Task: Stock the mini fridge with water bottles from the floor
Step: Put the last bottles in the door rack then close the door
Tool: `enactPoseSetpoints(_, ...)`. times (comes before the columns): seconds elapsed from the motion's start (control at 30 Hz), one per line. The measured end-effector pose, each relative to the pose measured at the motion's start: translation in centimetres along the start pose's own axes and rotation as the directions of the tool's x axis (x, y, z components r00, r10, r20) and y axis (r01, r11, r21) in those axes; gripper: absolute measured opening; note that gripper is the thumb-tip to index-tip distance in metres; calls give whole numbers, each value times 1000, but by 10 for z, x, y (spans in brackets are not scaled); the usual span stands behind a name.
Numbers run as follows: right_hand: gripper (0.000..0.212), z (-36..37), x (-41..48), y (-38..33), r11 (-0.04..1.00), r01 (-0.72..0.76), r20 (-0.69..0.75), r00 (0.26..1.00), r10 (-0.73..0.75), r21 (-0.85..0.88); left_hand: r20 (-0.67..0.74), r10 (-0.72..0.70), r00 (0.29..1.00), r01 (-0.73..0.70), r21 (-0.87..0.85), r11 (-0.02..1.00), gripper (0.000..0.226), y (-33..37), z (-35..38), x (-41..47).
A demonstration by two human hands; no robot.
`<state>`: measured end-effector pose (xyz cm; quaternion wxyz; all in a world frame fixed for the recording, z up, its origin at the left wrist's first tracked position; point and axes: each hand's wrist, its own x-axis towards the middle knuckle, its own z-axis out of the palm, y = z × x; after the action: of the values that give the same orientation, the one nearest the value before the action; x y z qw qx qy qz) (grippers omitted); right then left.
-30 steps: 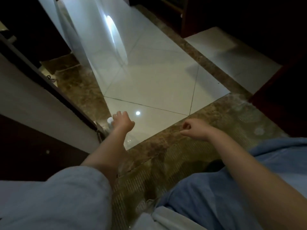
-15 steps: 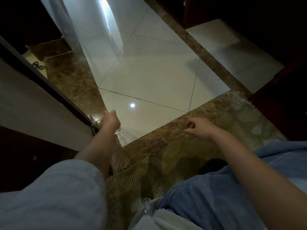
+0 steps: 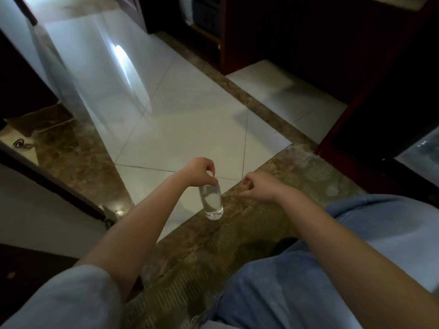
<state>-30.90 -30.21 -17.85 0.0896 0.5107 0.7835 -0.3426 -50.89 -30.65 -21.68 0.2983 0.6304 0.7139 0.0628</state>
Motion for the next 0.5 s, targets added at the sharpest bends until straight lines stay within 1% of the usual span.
enactPoseSetpoints(0.1,78,-14,-9,12,993,-19,-31,999,22,112,-42,160,986,-160,2,987,22,60,-27,-2)
enactPoseSetpoints(0.17,89,-25,-19,18,978,17,-82,997,0,208,-72,261,963,-261,13,965,23,96,-44,-8)
enactPoseSetpoints(0.23,88,-33,-29,25,950,101,-192,980,-45,294,-101,350,931,-350,17,936,23,130,-58,-16)
enactPoseSetpoints(0.3,85,-41,-40,32,928,174,-343,938,-54,330,-133,432,892,-433,26,901,20,161,-70,-24)
enactPoseSetpoints(0.4,81,-59,-54,46,874,247,-525,851,11,419,-182,545,819,-548,38,836,18,204,-80,-32)
enactPoseSetpoints(0.5,75,-84,-68,66,864,245,-636,764,108,441,-243,609,755,-620,38,784,19,243,-82,-31)
